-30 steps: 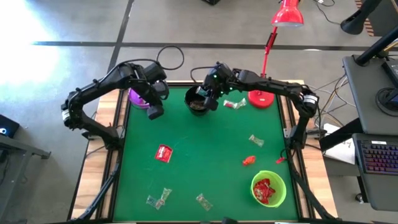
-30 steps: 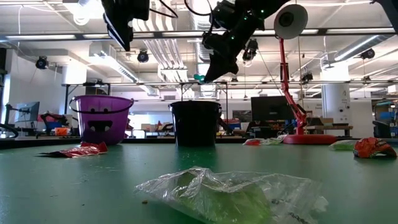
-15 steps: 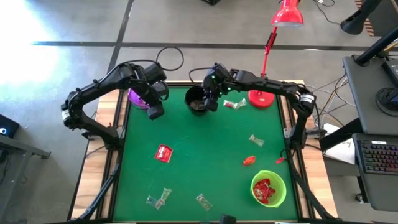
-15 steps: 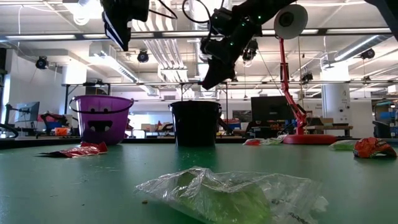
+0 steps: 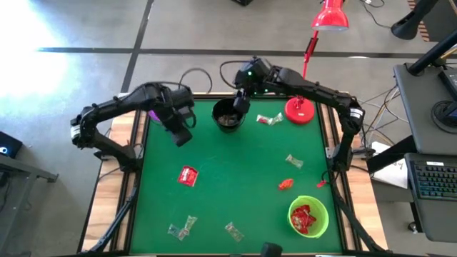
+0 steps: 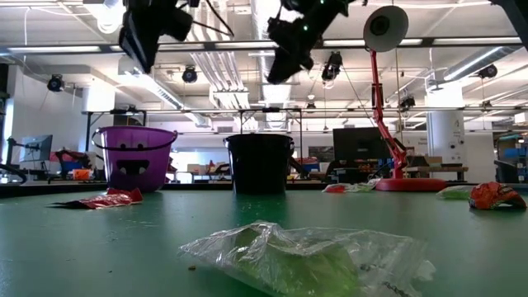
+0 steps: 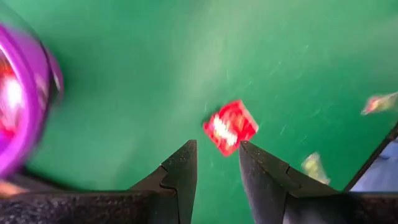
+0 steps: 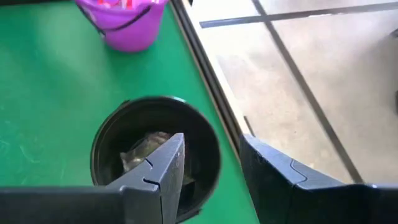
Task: Sort candy
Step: Put the red candy into the green bucket
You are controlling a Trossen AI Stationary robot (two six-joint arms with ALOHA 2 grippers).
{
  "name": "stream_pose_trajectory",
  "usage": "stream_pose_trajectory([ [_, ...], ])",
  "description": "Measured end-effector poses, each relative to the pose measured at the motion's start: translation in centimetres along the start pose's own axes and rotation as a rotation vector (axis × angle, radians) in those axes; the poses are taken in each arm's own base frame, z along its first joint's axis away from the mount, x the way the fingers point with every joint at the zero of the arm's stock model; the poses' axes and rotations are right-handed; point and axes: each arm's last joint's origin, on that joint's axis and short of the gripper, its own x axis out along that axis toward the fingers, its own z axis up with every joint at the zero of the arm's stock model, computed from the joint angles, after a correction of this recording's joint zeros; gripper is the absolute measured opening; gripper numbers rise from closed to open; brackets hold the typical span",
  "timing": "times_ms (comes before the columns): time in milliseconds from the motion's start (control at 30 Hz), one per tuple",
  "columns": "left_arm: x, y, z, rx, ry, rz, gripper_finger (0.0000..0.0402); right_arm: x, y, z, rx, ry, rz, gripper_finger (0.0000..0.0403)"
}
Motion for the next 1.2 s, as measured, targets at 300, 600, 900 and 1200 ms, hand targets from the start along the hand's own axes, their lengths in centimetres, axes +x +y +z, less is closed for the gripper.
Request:
stream_pose_trajectory([
  [300, 5.4, -0.1, -2.7, -0.128, 0.196, 0.106, 0.0102, -4.3, -0.7, 2.3, 0.032, -0.024, -0.023, 0.0148],
  [600, 8.8, 0.1, -4.7, -0.111, 0.269, 0.102, 0.0102, -6.1, -0.8, 2.9, 0.073, -0.012, -0.019, 0.0148],
  [900, 9.8, 0.0, -4.9, -0.139, 0.294, 0.031, 0.0143, -6.5, -0.7, 2.4, 0.175, 0.048, -0.011, 0.0148],
  [1200, 10.5, -1.8, -3.4, -0.181, 0.061, -0.01, 0.0187, -8.2, -0.3, 1.0, 0.187, 0.221, 0.01, 0.0148],
])
